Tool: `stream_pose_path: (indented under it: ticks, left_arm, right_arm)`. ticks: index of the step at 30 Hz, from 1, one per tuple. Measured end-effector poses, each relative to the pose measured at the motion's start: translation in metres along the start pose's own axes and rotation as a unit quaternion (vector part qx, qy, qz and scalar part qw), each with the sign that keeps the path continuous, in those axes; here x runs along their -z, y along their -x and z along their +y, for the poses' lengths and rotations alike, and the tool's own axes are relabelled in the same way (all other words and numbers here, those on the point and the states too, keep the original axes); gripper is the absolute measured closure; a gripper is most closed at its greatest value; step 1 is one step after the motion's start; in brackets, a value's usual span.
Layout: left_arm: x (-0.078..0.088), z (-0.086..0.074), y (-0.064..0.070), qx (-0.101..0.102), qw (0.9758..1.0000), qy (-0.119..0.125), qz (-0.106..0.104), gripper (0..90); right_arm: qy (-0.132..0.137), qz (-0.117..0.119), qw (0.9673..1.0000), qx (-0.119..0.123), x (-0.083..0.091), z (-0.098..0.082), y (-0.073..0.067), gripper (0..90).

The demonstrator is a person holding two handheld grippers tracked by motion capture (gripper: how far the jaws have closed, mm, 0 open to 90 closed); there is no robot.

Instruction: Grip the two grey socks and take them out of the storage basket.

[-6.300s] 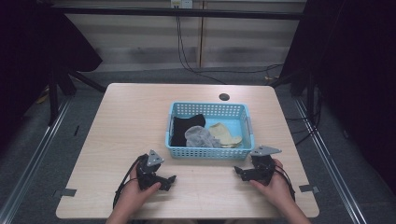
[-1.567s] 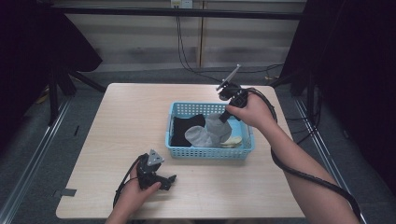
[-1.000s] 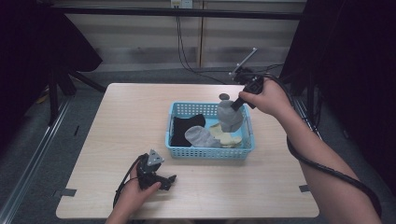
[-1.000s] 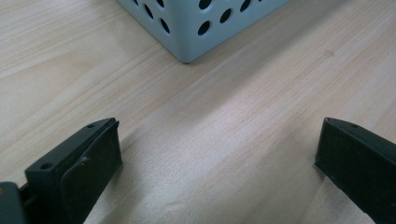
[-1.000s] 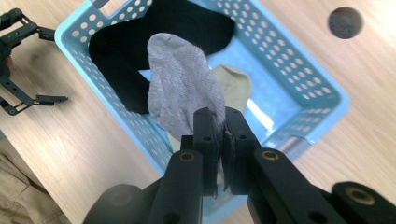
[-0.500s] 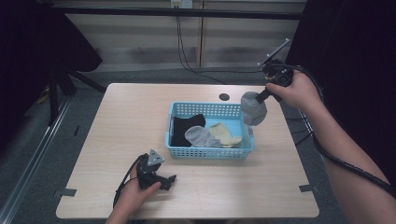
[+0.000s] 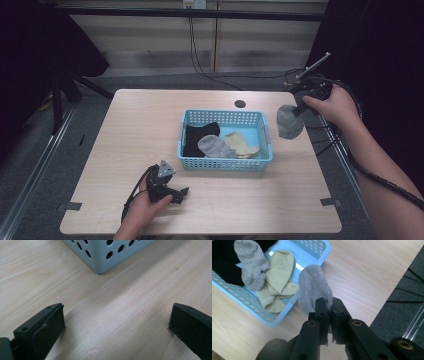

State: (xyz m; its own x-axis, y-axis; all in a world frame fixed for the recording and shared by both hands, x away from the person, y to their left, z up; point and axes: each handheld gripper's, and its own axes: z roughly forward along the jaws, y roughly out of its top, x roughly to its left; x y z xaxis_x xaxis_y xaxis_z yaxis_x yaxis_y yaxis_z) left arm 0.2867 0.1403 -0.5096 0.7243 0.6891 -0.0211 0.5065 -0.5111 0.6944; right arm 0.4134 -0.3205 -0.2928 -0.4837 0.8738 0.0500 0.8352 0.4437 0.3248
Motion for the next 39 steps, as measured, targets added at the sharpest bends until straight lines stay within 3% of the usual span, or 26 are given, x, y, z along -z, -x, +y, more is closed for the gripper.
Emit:
stream_pose_path:
  ticks: [4, 9, 17, 26, 30, 39]
  left_arm:
    - [0.000, 0.000, 0.000, 0.000, 1.0000, 0.000, 0.000, 0.0]
    - [0.000, 0.000, 0.000, 0.000, 1.0000, 0.000, 0.000, 0.0]
    - [0.000, 0.000, 0.000, 0.000, 1.0000, 0.000, 0.000, 0.0]
    - [0.000, 0.000, 0.000, 0.000, 1.0000, 0.001, 0.001, 0.0]
    - [0.000, 0.000, 0.000, 0.000, 1.0000, 0.002, 0.001, 0.0]
    - [0.000, 0.000, 0.000, 0.000, 1.0000, 0.002, 0.001, 0.0]
  right_arm:
    - [-0.026, 0.005, 0.9996, -0.009, -0.027, -0.011, 0.004, 84.7]
    - [-0.039, 0.017, 0.9990, -0.016, -0.053, -0.019, 0.004, 84.5]
    - [-0.061, 0.037, 0.9972, -0.021, -0.085, -0.031, 0.003, 82.2]
    - [-0.074, 0.052, 0.9955, -0.029, -0.098, -0.040, 0.004, 74.4]
    - [-0.074, 0.061, 0.9947, -0.038, -0.102, -0.044, 0.004, 62.3]
    - [-0.076, 0.053, 0.9951, -0.035, -0.097, -0.045, 0.002, 54.5]
